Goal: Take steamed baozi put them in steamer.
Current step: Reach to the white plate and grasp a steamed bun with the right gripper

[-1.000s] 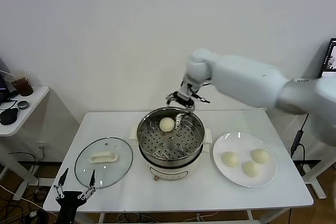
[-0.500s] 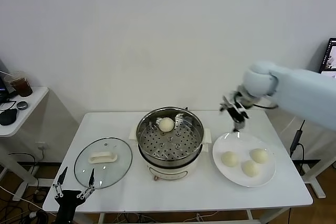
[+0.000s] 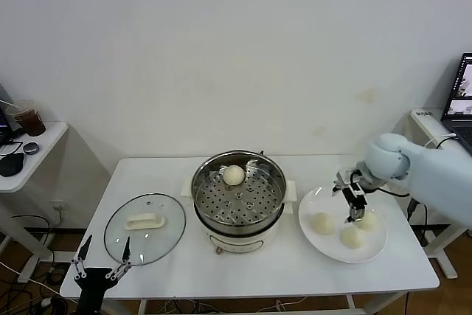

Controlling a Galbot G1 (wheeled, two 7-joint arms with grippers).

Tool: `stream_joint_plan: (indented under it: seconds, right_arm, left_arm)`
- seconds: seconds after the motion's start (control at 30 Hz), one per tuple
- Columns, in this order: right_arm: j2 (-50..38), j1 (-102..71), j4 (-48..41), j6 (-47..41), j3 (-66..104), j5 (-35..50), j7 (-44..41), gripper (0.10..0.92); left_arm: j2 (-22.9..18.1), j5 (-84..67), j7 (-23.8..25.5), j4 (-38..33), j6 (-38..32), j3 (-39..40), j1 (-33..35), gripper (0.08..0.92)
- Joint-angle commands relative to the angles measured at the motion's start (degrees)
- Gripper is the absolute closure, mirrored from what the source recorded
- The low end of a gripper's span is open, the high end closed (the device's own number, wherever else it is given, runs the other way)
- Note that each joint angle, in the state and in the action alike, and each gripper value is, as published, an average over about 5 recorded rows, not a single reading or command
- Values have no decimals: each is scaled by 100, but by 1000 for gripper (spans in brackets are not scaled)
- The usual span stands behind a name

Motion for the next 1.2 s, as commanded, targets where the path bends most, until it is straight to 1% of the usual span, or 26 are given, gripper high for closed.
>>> stream_joint_plan:
  seconds: [0.03, 0.47, 0.73, 0.83, 0.97, 1.2]
  right_arm:
    - [398, -902, -527, 100, 576, -325, 143, 203]
    - [842, -1240, -1040, 203, 853, -568, 327, 203]
    - [955, -1378, -1177, 189, 971, -737, 337, 204]
    - [968, -1403, -1192, 167, 992, -765, 322, 217]
    - [991, -1446, -1216, 141, 1042, -836, 315, 278]
    - [990, -1414, -1192, 108, 1092, -869, 267, 435]
  left_arm:
    - [-5, 2, -1, 3, 5, -17, -4, 177]
    - [6, -5, -1, 42, 1, -47, -10, 177]
    - [8, -7, 0, 59, 0, -53, -12, 177]
    - [4, -5, -1, 70, -1, -54, -14, 177]
    - [-4, -4, -5, 77, -4, -57, -16, 177]
    - [-14, -3, -8, 72, -7, -66, -13, 177]
